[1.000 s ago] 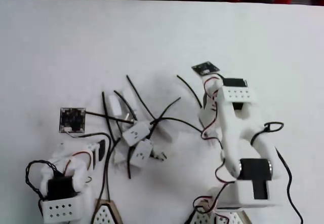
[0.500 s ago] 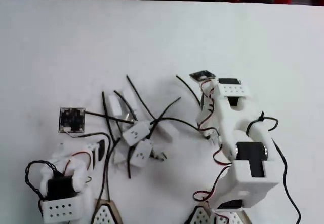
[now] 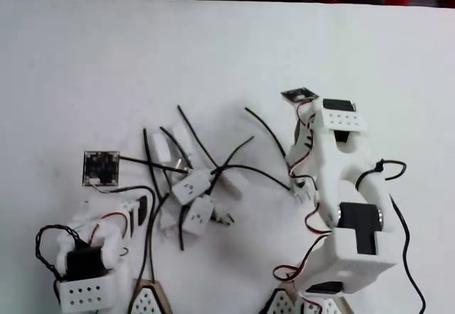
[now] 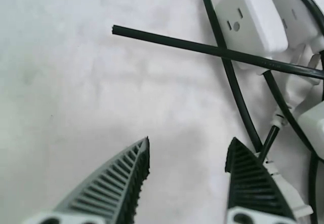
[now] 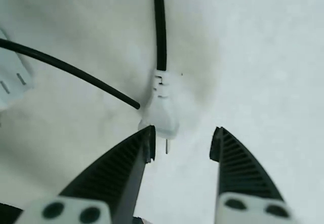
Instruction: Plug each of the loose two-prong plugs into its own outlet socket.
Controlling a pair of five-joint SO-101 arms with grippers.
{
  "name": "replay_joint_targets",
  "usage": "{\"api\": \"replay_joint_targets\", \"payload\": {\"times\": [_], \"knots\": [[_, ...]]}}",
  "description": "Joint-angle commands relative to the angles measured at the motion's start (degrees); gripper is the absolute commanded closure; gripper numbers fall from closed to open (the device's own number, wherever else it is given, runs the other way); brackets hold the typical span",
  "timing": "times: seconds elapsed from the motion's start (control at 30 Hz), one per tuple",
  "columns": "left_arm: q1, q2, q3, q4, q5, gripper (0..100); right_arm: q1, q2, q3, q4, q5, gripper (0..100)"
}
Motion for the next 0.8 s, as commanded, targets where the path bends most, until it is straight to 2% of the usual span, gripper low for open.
{"api": "replay_joint_targets", "payload": {"times": [0.0,0.23,0.47,0.6,0.73,0.77], "knots": [[-0.5,-0.7,-0.3,-1.3,0.1,75,0.1,2.2,-1.9,-0.8,-0.3,81.5],[-0.5,-0.7,-0.3,-1.3,0.1,75,-2.4,8.7,-2.0,-1.3,-0.4,81.7],[-0.5,-0.7,-0.3,-1.3,0.1,75,-6.4,9.2,-1.9,-1.4,-0.5,89.8],[-0.5,-0.7,-0.3,-1.3,0.1,75,-6.4,8.9,-1.9,-1.3,-0.5,90.5],[-0.5,-0.7,-0.3,-1.3,0.1,75,-6.5,8.7,-2.2,-1.3,-0.1,98.7],[-0.5,-0.7,-0.3,-1.3,0.1,75,-6.6,8.7,-2.2,-1.3,-0.1,97.8]]}}
